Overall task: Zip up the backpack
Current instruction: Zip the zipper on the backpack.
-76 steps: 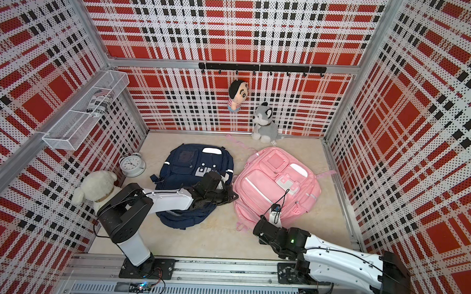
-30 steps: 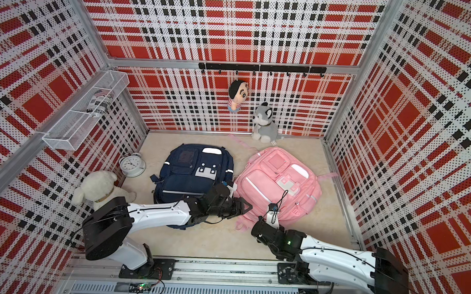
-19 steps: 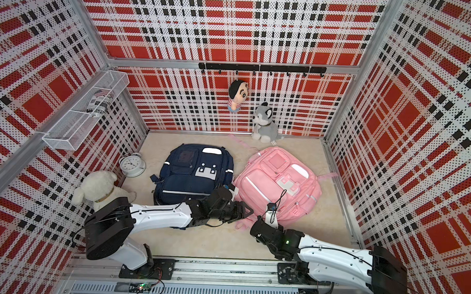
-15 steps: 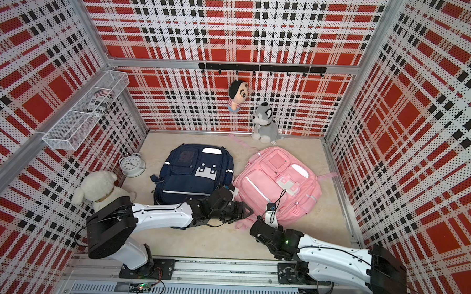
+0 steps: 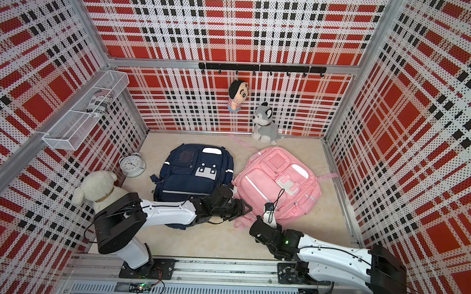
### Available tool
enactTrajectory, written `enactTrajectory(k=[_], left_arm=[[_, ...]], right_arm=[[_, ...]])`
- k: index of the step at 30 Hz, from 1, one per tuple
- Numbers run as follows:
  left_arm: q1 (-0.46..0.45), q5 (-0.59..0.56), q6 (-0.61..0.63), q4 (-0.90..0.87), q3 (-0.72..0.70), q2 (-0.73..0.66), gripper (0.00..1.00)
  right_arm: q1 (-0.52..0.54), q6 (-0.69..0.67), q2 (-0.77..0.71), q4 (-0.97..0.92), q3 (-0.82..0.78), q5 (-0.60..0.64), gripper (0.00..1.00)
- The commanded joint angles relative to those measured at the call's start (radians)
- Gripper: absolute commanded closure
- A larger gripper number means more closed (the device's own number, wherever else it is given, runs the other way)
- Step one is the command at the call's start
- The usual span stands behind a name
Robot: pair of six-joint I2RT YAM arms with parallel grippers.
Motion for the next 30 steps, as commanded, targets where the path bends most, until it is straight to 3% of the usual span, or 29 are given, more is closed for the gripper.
enactTrajectory(k=[1, 5, 16, 23, 30], left_arm=[[0.009, 0.019, 0.016, 0.02, -0.01, 0.026, 0.44], [0.014, 0.027, 0.021, 0.025, -0.016, 0.033, 0.5], [0.051, 0.047, 0.039, 0.053, -0.064, 0.006, 0.86], [0.077, 0.053, 0.068, 0.058, -0.084, -0.011, 0.99], [0.127, 0.059, 0.12, 0.037, -0.121, -0.06, 1.0]], right_arm=[[0.013, -0.03, -0.006, 0.035, 0.005, -0.004, 1.0], [0.014, -0.038, -0.01, 0.028, 0.007, -0.007, 1.0], [0.016, 0.002, -0.06, -0.012, -0.034, -0.002, 1.0], [0.016, 0.035, -0.063, -0.078, -0.044, -0.031, 1.0], [0.017, 0.08, -0.095, -0.152, -0.042, -0.018, 1.0]])
